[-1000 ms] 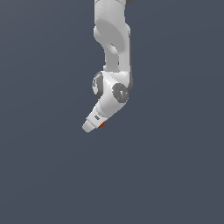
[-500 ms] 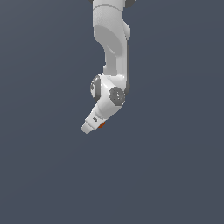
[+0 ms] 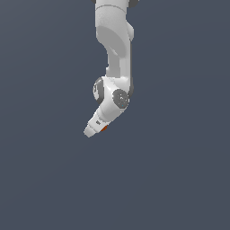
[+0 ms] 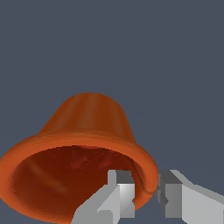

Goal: Pick up the object and move it to a goal position.

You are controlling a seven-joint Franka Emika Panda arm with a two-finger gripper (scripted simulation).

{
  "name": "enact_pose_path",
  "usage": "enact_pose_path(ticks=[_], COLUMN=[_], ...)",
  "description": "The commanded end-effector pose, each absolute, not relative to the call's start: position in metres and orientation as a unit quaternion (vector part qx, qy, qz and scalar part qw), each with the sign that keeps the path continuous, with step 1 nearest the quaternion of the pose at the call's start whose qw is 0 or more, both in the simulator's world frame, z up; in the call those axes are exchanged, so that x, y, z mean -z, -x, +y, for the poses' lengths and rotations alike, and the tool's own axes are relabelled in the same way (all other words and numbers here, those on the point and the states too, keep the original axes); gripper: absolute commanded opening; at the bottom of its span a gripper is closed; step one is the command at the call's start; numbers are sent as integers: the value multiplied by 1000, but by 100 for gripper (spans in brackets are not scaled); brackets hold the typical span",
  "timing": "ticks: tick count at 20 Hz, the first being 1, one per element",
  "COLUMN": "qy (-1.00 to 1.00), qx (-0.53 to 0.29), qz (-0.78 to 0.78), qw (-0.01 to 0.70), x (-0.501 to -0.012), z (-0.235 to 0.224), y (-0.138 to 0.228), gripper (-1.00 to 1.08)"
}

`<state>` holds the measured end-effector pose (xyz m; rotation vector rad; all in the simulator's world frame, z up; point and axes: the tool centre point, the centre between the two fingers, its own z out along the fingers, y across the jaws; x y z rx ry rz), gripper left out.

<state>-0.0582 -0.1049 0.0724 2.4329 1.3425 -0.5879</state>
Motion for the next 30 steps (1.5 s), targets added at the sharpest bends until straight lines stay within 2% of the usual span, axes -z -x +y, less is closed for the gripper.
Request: enact_pose_path(ticks=[1,9,30], qy=[-847,-847,-847], qx=[205,205,205], qz=[467,468,467], qw=[150,149,148], x=[-74,-93,-185], z=[-103,-70,89], y=[57,45,-22], gripper=[-100,-100,-100])
